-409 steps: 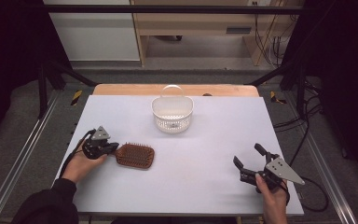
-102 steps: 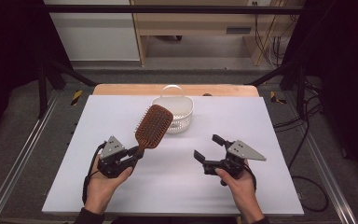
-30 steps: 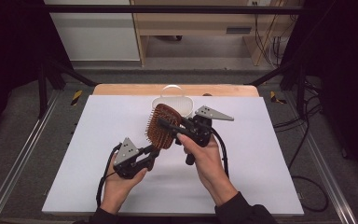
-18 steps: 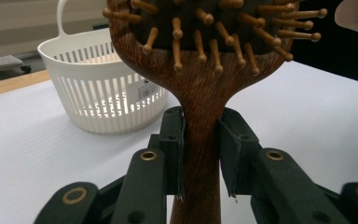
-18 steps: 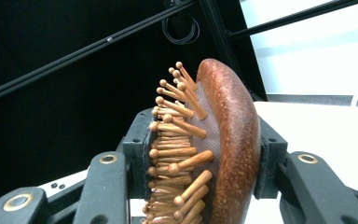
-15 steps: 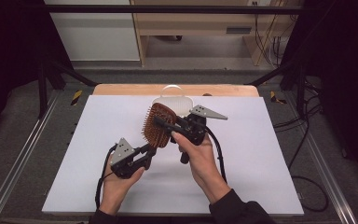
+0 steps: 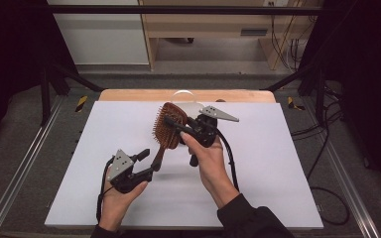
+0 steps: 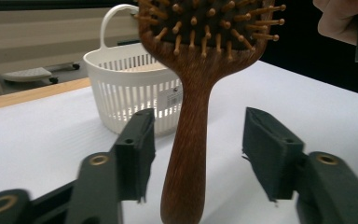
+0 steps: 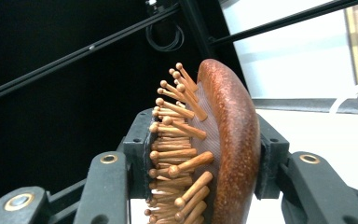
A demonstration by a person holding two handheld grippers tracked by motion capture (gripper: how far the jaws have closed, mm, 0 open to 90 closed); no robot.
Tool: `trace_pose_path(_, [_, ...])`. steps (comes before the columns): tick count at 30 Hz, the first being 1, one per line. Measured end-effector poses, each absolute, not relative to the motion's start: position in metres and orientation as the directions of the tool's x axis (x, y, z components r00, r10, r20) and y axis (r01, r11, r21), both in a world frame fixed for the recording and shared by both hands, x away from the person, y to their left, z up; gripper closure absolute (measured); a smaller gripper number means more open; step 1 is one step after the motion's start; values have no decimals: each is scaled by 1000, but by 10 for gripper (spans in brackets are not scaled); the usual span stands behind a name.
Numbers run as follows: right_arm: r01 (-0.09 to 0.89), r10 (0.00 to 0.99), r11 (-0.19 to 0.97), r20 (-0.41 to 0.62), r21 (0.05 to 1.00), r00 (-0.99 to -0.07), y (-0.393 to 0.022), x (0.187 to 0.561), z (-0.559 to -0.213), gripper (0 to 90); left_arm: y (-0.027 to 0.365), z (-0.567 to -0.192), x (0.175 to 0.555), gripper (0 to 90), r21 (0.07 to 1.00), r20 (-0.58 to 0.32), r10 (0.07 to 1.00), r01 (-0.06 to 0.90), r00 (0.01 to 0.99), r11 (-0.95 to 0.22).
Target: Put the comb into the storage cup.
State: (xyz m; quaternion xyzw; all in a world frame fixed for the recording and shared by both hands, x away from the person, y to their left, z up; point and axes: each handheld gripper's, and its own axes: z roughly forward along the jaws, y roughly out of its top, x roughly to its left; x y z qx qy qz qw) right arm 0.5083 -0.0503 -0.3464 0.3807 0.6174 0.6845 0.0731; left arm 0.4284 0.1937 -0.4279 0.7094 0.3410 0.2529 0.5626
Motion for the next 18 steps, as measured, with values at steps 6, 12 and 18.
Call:
trace_pose_path(6, [348,593,-228,413,909,-691,-55,514,-346,510,201,-436,427,268,975,13,819,175,573,-139])
trace_pose_path(12, [342,595,-239,416,909,-688,-58,513,-345,510,212,-436,424,151,984,19,846,138,532,-110])
trace_pose_path(18, [342,595,-253,424,905,-683,-62,517,-341,510,234,-438,419,74,991,-22,876,125,481,-44])
